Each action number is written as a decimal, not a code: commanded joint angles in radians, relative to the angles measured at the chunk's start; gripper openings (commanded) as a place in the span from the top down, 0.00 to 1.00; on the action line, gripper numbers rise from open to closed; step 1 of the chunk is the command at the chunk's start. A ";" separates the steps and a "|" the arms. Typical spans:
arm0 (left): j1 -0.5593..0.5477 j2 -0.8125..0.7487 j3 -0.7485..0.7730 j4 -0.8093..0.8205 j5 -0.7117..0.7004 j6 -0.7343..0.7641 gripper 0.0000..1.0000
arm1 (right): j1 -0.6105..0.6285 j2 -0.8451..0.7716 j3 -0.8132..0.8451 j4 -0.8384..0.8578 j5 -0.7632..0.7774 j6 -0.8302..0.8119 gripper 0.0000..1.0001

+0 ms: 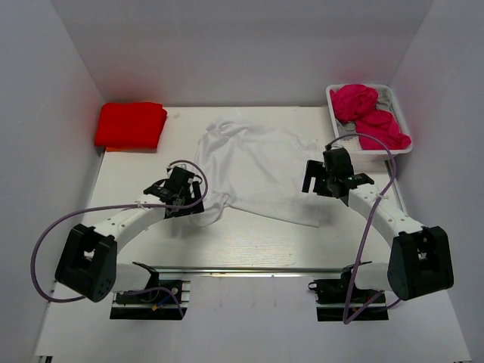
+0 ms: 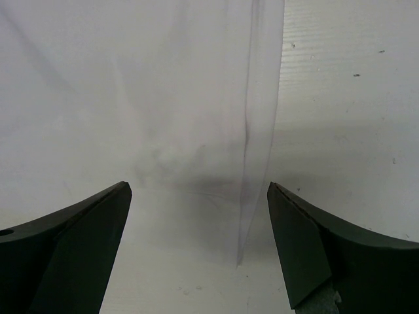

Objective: Fold and stack the t-shirts
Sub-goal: Flatten out the tshirt

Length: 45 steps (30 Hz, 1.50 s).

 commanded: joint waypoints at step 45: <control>0.005 -0.181 -0.118 0.219 -0.006 0.037 1.00 | 0.001 0.102 -0.086 0.060 -0.130 -0.009 0.10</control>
